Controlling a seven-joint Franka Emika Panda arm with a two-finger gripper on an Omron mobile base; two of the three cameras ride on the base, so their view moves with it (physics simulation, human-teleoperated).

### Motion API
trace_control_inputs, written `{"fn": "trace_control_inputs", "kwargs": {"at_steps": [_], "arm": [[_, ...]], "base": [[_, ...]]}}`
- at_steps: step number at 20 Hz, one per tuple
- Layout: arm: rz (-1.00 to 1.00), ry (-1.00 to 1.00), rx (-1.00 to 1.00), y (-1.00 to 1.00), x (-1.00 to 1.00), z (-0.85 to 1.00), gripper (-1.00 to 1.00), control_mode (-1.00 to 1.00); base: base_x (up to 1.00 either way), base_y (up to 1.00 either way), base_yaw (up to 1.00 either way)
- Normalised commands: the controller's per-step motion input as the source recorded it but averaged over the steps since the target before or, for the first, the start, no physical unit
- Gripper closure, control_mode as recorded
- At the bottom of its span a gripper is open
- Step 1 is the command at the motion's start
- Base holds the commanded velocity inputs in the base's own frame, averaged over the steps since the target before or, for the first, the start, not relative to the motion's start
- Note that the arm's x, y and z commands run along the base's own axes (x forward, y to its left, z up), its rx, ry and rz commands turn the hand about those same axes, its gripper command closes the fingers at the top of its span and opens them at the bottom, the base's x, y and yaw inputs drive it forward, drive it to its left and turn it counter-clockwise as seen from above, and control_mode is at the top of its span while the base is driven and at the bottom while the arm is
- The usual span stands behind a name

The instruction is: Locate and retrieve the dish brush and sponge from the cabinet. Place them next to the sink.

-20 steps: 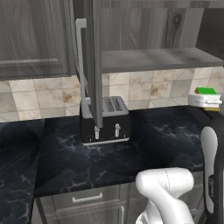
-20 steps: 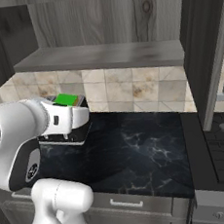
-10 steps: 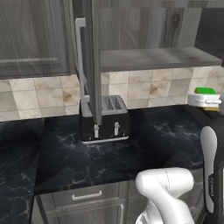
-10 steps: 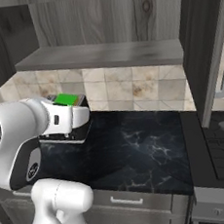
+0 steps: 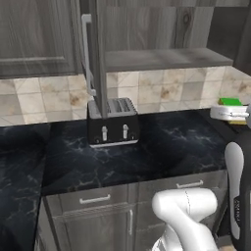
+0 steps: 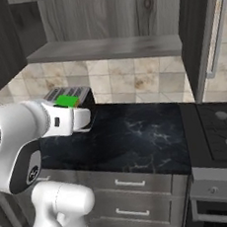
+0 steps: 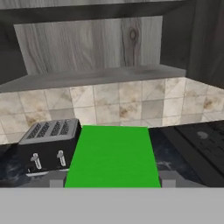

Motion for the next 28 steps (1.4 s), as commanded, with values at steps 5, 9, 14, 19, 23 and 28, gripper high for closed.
{"fn": "trace_control_inputs", "kwargs": {"at_steps": [5, 9, 14, 19, 23, 28], "arm": [[0.0, 0.0, 0.0, 0.0, 0.0, 0.0, 1.0, 1.0], [0.0, 0.0, 0.0, 0.0, 0.0, 0.0, 1.0, 1.0], [0.0, 0.0, 0.0, 0.0, 0.0, 0.0, 1.0, 1.0], [0.0, 0.0, 0.0, 0.0, 0.0, 0.0, 1.0, 1.0], [0.0, 0.0, 0.0, 0.0, 0.0, 0.0, 1.0, 1.0], [0.0, 0.0, 0.0, 0.0, 0.0, 0.0, 1.0, 1.0]], "base": [[-0.48, 0.0, 0.0], [-0.51, 0.0, 0.0], [-0.5, 0.0, 0.0], [-0.5, 0.0, 0.0], [-0.47, 0.0, 0.0], [-0.31, 0.01, 0.08]]}}
